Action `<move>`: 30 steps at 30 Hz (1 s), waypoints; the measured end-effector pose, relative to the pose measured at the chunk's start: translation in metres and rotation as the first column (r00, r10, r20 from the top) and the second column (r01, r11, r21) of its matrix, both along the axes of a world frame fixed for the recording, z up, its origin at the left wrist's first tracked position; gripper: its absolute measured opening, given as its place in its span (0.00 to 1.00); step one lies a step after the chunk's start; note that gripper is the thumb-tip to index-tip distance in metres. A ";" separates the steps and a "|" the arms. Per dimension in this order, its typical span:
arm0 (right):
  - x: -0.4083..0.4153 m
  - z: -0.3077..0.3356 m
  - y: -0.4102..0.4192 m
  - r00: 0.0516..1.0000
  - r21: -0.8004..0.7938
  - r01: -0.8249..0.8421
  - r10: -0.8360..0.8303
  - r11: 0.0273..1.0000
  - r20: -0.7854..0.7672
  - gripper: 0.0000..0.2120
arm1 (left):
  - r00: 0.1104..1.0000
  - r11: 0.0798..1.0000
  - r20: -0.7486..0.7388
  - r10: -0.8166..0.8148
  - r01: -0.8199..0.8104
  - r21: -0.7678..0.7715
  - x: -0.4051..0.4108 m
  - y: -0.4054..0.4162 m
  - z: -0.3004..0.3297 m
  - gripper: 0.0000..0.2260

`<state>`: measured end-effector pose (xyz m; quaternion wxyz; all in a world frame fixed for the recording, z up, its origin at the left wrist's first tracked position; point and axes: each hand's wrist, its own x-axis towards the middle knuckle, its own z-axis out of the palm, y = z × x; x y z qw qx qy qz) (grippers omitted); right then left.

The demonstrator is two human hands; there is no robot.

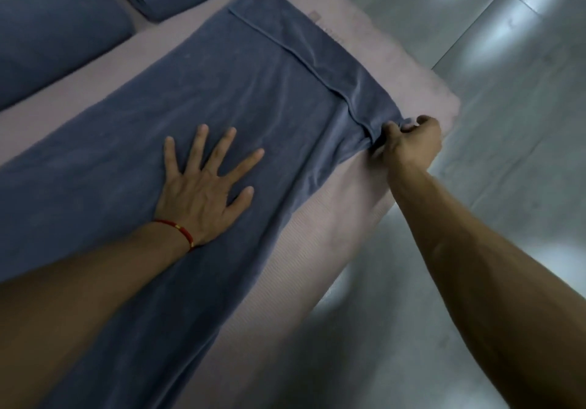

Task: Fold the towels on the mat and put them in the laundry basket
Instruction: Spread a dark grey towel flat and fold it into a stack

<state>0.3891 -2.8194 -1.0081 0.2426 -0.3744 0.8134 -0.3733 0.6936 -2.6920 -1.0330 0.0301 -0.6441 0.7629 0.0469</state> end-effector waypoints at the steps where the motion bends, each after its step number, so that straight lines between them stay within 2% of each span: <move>1: -0.002 -0.001 -0.001 0.998 -0.021 0.018 -0.017 1.000 0.060 0.09 | 1.000 1.000 0.005 0.000 0.000 0.003 0.000 0.000 0.000 0.28; 3: -0.005 0.001 -0.001 0.981 -0.039 0.034 -0.026 0.999 0.194 0.10 | 1.000 1.000 0.016 -0.002 0.002 0.007 0.000 0.001 0.002 0.28; 5: -0.008 0.001 -0.001 0.975 -0.032 0.029 -0.022 0.999 0.223 0.11 | 1.000 1.000 0.023 -0.007 0.007 0.009 0.000 0.000 0.003 0.28; 7: -0.014 0.003 0.001 0.986 -0.019 -0.015 0.018 1.000 0.168 0.13 | 1.000 1.000 0.023 -0.011 0.011 0.016 0.000 0.000 0.004 0.28; 9: -0.025 0.007 -0.001 0.991 -0.042 -0.080 0.084 0.996 0.102 0.10 | 1.000 1.000 0.010 -0.015 0.014 0.023 0.001 -0.001 0.005 0.29; 11: -0.041 0.009 -0.012 0.996 -0.034 -0.072 0.074 0.997 0.055 0.12 | 1.000 0.999 -0.013 -0.017 0.017 0.030 0.003 -0.001 0.006 0.29; 14: -0.060 0.006 -0.026 0.995 0.070 -0.104 0.104 0.992 -0.001 0.10 | 1.000 0.999 -0.014 -0.022 0.022 0.028 0.003 -0.002 0.006 0.29; 17: -0.057 0.003 -0.027 0.972 0.119 -0.181 0.196 0.976 -0.133 0.11 | 1.000 0.999 0.006 -0.027 0.026 0.027 0.003 -0.002 0.004 0.29; 19: -0.054 0.003 -0.022 0.954 0.124 -0.192 0.215 0.974 -0.211 0.14 | 0.999 0.999 0.013 -0.030 0.030 0.030 0.003 -0.003 0.003 0.30; 21: -0.049 0.009 -0.016 0.943 0.114 -0.175 0.200 0.978 -0.267 0.22 | 0.999 0.999 0.026 -0.028 0.028 0.028 0.003 -0.003 0.001 0.32; 23: -0.036 0.012 -0.005 0.841 0.149 -0.245 0.286 0.958 -0.459 0.28 | 0.999 0.999 0.037 -0.028 0.027 0.027 0.002 -0.003 0.000 0.32; 25: -0.007 0.012 0.013 0.612 0.276 -0.425 0.498 0.862 -0.614 0.29 | 0.999 0.999 0.042 -0.026 0.025 0.021 0.002 -0.003 -0.001 0.33; 27: 0.022 -0.001 0.028 0.433 0.475 -0.540 0.713 0.695 -0.551 0.33 | 0.999 1.000 0.043 -0.022 0.021 0.019 0.002 -0.003 -0.001 0.32; 28: 0.031 -0.009 0.031 0.397 0.539 -0.556 0.771 0.634 -0.498 0.36 | 0.999 1.000 0.045 -0.020 0.019 0.020 0.002 -0.003 -0.001 0.32; 30: 0.037 -0.022 0.031 0.367 0.577 -0.566 0.807 0.589 -0.464 0.40 | 0.999 1.000 0.052 -0.009 0.008 0.029 0.001 -0.003 0.000 0.32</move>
